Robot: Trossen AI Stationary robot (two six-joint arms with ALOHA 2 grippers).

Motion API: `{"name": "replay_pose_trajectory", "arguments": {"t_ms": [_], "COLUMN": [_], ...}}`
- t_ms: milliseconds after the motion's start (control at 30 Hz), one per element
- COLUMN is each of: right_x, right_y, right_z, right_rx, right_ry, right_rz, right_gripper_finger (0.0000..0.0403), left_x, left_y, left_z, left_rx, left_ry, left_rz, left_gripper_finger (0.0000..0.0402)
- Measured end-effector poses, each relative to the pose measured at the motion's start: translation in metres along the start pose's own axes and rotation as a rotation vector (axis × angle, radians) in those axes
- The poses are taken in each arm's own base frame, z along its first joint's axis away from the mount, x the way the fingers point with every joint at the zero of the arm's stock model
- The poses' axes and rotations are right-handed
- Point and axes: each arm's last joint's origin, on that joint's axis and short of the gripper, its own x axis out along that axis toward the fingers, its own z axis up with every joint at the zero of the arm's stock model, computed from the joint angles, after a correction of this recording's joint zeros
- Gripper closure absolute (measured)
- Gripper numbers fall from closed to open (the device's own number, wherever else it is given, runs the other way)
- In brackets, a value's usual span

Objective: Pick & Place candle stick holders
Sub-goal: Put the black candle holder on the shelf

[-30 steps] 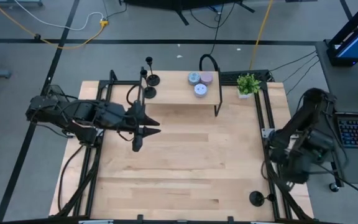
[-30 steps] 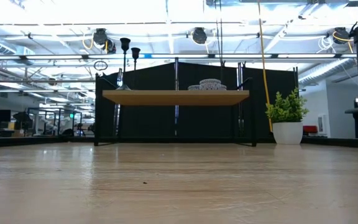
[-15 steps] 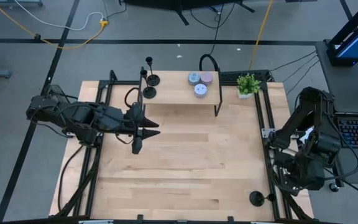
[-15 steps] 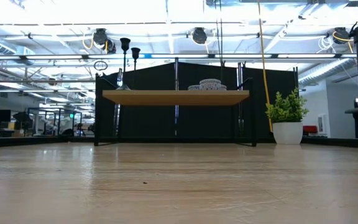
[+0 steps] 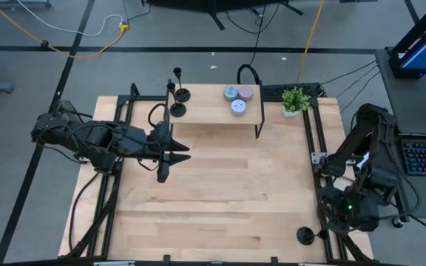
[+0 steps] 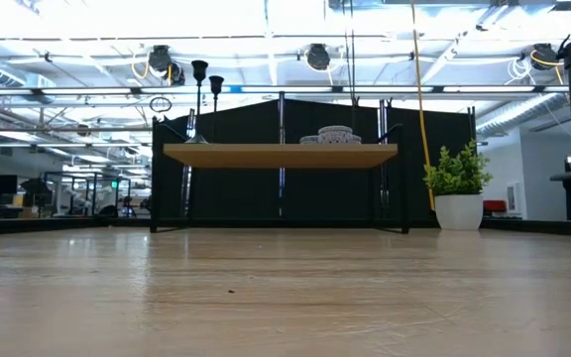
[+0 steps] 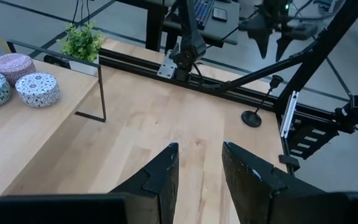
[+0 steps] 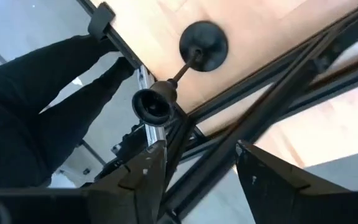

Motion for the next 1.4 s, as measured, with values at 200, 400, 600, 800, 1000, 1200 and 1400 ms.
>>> {"name": "replay_pose_trajectory", "arguments": {"t_ms": [200,400,600,800,1000,1200,1400], "right_x": [0.029,0.045,0.049,0.049,0.049,0.049,0.057], "right_y": [0.002,0.003,0.000,-0.002,-0.002,-0.005,-0.011], "right_z": [0.002,0.004,0.006,0.008,0.008,0.010,0.013], "right_rx": [-0.012,-0.023,-0.037,-0.042,-0.062,-0.063,-0.055], "right_ry": [0.067,0.086,0.077,0.041,0.016,0.005,-0.004], "right_rz": [0.047,0.106,0.091,0.077,0.078,0.046,0.008], "right_gripper_finger": [0.0224,0.0225,0.0229,0.0231,0.0232,0.0232,0.0232], "left_x": [0.000,0.000,0.000,0.000,0.000,0.000,0.000], "left_y": [0.000,0.001,0.001,0.001,0.001,0.001,0.001], "left_z": [0.000,0.001,0.000,-0.001,-0.001,-0.001,-0.001], "left_rx": [-0.001,-0.005,-0.018,-0.016,-0.017,-0.020,-0.019], "left_ry": [-0.007,-0.012,-0.008,-0.001,0.000,0.001,0.002], "left_rz": [0.007,0.022,0.023,0.026,0.025,0.024,0.023], "left_gripper_finger": [0.0272,0.0272,0.0272,0.0272,0.0272,0.0272,0.0272]}}
